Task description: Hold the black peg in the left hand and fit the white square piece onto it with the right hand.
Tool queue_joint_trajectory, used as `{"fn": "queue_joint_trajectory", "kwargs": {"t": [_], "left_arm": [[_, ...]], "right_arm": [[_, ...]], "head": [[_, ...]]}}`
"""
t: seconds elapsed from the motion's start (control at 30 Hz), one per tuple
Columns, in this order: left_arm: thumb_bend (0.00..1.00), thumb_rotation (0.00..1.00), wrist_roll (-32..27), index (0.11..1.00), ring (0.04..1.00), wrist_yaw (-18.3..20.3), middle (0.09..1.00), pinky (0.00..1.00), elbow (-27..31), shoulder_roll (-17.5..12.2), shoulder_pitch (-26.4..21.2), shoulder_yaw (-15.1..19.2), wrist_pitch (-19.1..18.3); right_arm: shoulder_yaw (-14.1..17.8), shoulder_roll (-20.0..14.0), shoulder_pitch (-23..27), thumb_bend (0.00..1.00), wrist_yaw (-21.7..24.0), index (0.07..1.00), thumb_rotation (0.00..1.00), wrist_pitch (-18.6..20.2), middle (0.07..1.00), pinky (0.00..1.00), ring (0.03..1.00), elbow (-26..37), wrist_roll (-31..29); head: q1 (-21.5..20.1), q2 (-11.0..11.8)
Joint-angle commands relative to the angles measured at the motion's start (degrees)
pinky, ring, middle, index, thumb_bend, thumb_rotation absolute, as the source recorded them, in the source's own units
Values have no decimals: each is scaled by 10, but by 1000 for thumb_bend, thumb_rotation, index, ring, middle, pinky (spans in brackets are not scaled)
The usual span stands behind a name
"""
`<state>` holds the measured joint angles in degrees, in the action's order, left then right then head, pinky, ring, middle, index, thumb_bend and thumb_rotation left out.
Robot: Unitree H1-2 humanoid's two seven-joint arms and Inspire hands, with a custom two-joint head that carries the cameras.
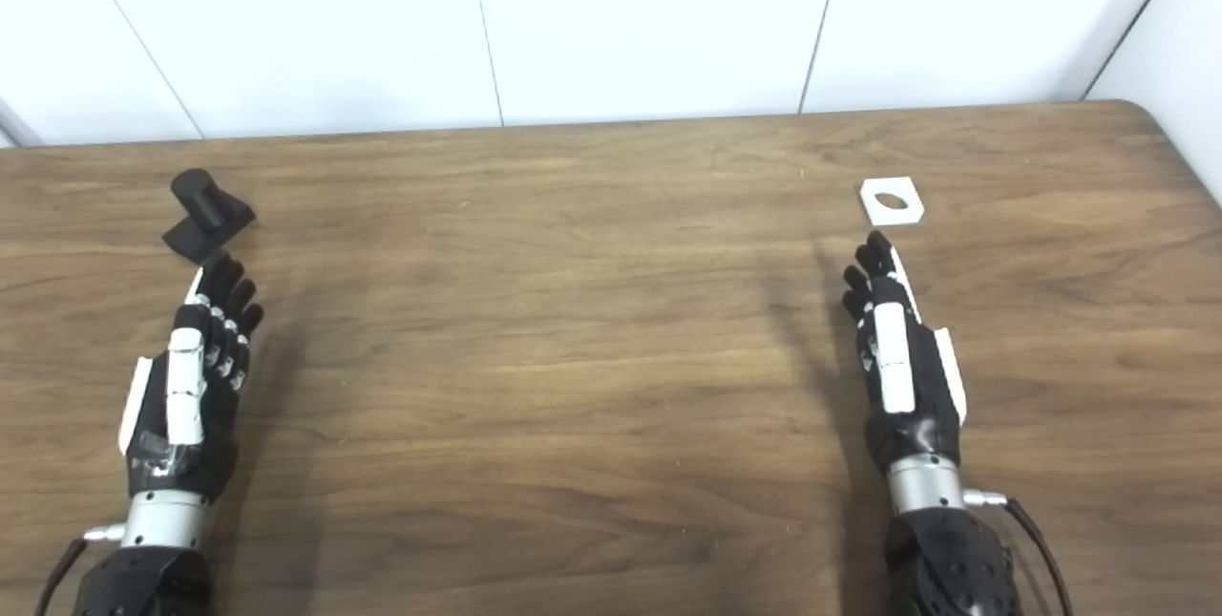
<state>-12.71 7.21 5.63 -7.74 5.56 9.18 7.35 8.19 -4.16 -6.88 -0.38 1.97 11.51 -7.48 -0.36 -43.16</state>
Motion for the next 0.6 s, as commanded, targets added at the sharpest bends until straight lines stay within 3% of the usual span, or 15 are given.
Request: {"fn": "queue_joint_trajectory", "kwargs": {"t": [0.0, 0.27, 0.57], "left_arm": [[407, 914, 6, 1000, 1000, -3, 993, 1000, -7, 8, 3, -8, 6], [419, 907, 24, 990, 998, -7, 991, 1000, -19, 21, 10, -16, 25], [444, 895, 31, 985, 997, -8, 988, 1000, -40, 31, 14, -22, 48]], "right_arm": [[4, -1, 6, 472, 1, 955, 934, -12, 966, 963, 951, 14, -6], [9, -12, -2, 442, 12, 951, 936, -33, 962, 965, 955, -10, -12], [7, -19, -8, 446, 20, 944, 905, -65, 951, 958, 945, -35, -11]], "head": [[1, 1], [53, 43], [82, 90]]}}
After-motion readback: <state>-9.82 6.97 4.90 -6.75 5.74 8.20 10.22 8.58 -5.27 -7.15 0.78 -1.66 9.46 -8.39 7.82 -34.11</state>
